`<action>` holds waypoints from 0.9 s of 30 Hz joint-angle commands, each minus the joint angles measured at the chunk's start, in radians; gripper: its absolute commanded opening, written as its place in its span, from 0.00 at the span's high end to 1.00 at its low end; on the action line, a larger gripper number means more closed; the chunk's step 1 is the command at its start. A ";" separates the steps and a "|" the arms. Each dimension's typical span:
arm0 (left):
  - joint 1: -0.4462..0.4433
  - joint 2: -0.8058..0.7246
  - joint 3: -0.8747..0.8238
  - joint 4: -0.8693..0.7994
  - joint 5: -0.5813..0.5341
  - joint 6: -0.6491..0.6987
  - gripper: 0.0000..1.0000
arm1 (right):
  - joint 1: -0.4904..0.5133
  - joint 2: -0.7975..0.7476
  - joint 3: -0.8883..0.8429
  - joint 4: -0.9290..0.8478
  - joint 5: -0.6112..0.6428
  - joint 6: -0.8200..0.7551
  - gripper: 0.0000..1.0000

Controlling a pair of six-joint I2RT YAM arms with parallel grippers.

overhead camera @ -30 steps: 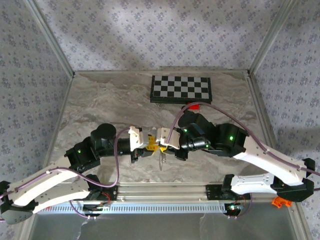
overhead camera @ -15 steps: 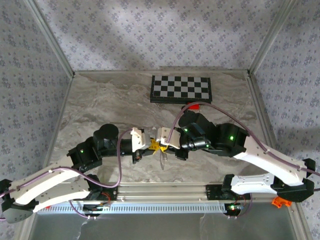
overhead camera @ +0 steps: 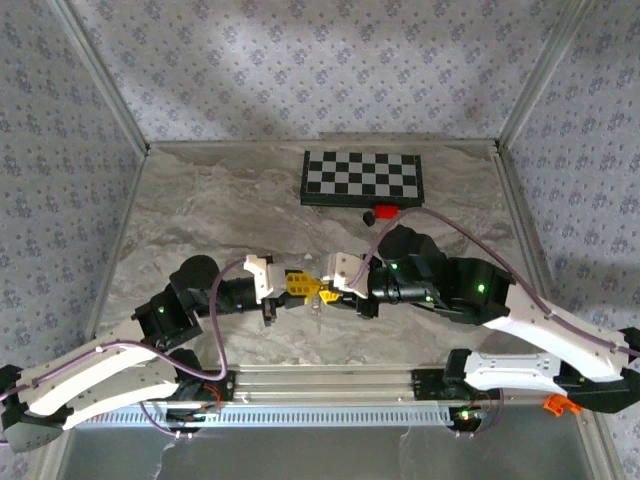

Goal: Put the keys on the keyring

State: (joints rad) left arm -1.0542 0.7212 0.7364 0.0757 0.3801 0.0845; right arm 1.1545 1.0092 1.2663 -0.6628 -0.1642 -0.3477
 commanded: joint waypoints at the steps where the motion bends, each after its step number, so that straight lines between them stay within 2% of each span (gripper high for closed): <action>1: -0.001 -0.022 0.005 0.148 0.050 -0.027 1.00 | 0.006 -0.035 -0.028 0.115 0.012 0.026 0.77; 9: -0.001 -0.024 -0.034 0.279 0.093 -0.080 1.00 | 0.003 -0.094 -0.110 0.238 -0.011 0.035 0.78; 15: -0.001 -0.014 -0.040 0.310 0.109 -0.093 1.00 | 0.003 -0.120 -0.133 0.271 -0.023 0.036 0.86; 18: -0.001 -0.015 -0.040 0.304 0.108 -0.091 1.00 | 0.003 -0.125 -0.143 0.282 -0.032 0.041 0.84; 23: -0.001 -0.014 -0.037 0.292 0.102 -0.087 1.00 | 0.004 -0.136 -0.153 0.301 -0.036 0.039 0.77; 27: -0.001 -0.013 -0.032 0.287 0.102 -0.088 1.00 | 0.002 -0.155 -0.169 0.323 -0.032 0.036 0.81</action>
State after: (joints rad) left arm -1.0542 0.7155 0.6907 0.3042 0.4534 0.0059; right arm 1.1572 0.8791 1.1072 -0.3851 -0.1989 -0.3187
